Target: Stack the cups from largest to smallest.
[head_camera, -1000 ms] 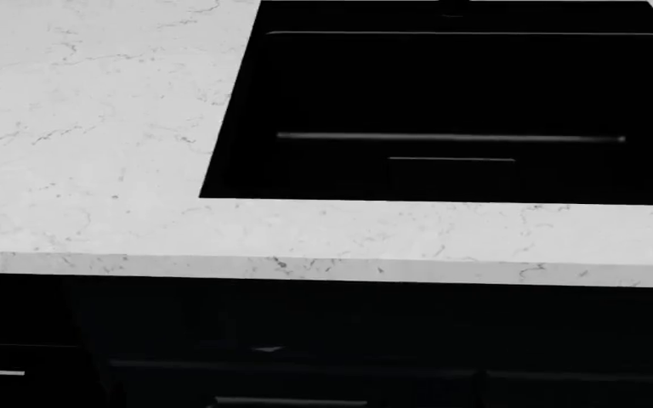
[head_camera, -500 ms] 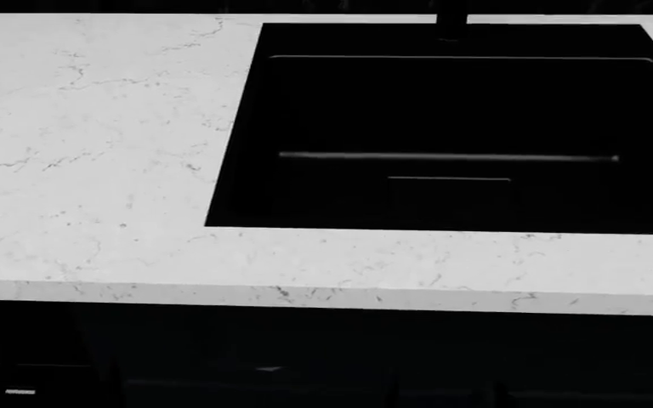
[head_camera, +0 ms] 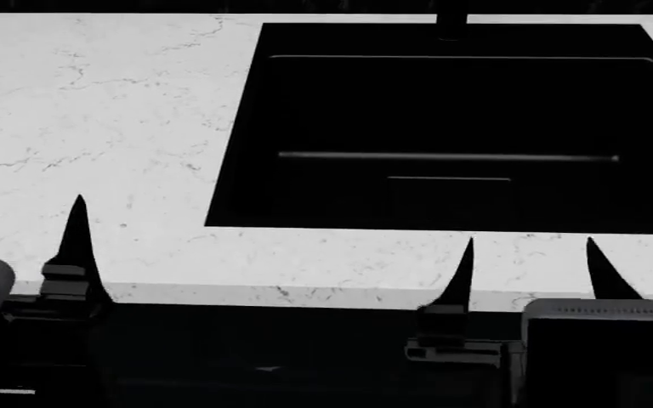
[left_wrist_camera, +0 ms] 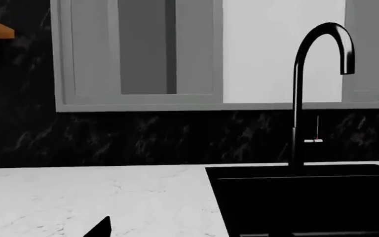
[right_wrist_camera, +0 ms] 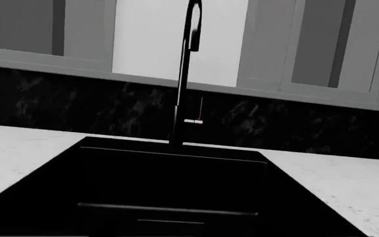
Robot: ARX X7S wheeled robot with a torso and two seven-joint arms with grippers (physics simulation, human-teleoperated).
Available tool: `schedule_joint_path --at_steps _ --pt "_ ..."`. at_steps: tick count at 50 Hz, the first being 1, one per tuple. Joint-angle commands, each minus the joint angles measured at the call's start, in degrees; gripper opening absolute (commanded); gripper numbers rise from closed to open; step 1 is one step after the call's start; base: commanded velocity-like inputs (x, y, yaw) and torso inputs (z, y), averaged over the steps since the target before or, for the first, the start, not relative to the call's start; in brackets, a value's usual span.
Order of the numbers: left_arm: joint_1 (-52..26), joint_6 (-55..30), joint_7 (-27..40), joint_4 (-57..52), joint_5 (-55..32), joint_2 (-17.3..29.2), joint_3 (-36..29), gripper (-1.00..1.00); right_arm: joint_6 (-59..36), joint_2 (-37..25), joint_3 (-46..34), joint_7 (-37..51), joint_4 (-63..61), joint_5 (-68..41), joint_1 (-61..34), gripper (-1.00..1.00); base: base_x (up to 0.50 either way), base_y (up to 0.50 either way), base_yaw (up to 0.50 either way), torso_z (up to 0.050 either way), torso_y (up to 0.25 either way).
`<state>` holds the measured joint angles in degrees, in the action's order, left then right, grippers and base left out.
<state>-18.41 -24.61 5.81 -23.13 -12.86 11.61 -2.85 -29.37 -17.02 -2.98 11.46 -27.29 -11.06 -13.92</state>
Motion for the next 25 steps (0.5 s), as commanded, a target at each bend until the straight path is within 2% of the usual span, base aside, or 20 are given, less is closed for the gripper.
schedule_joint_path --at_steps 1,12,25 --pt "-11.2 -9.3 -1.3 1.1 -0.5 0.4 1.3 1.0 -9.3 -2.5 5.0 -3.1 -3.8 -3.6 -8.4 1.0 0.0 0.0 0.0 0.0 0.0" --pt "-12.5 -10.5 -1.0 -0.3 -2.0 0.4 2.0 1.0 -14.4 -4.4 3.6 -3.6 -5.1 -4.3 -12.5 1.0 0.0 -0.02 0.0 0.0 0.0" --pt "-11.4 -10.8 -0.4 -1.8 -2.8 0.6 2.3 1.0 -15.0 -4.5 4.2 -3.1 -6.5 -4.9 -11.5 1.0 0.0 -0.49 0.0 0.0 0.0"
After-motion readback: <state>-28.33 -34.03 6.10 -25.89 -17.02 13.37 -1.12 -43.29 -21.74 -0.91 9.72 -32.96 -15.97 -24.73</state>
